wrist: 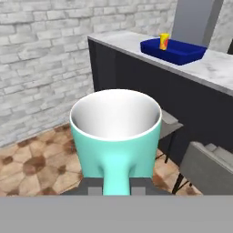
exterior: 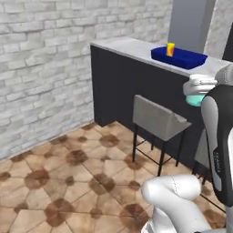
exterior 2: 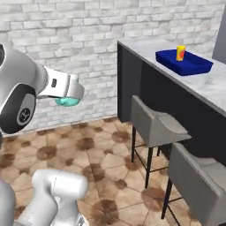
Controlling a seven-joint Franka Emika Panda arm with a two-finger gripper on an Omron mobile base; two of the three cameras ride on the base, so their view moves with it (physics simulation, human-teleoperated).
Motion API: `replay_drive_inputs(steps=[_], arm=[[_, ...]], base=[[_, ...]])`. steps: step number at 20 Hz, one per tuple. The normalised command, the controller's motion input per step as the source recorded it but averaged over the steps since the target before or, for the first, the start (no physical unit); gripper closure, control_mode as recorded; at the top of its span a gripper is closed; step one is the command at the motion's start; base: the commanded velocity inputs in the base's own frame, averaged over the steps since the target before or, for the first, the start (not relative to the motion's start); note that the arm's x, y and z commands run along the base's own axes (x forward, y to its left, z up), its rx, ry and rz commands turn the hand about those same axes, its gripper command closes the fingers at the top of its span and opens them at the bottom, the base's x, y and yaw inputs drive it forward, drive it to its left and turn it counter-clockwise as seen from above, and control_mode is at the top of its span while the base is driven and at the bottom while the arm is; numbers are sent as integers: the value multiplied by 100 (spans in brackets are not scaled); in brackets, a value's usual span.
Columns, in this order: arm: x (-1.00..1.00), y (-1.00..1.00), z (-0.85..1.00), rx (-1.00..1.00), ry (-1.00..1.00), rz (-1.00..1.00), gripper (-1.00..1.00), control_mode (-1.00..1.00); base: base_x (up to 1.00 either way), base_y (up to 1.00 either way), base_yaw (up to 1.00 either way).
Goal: There is a tray on the dining counter. Grab the cup, mug, and pitcher and place them on the tray. The pitcher may be placed next to the tray if it cannot fit the tray.
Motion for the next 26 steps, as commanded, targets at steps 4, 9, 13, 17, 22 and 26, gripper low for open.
replay_drive_inputs(steps=[4,9,13,17,22,26], arm=[[0,0,0,0,0,0,100,100],[0,0,0,0,0,0,100,100],[0,0,0,0,0,0,100,100],[0,0,0,0,0,0,100,100],[0,0,0,0,0,0,100,100],[0,0,0,0,0,0,100,100]], base=[[96,58,-61],[99,63,-60],[100,66,-60],[100,67,-59],[100,62,-59],[92,51,-51]])
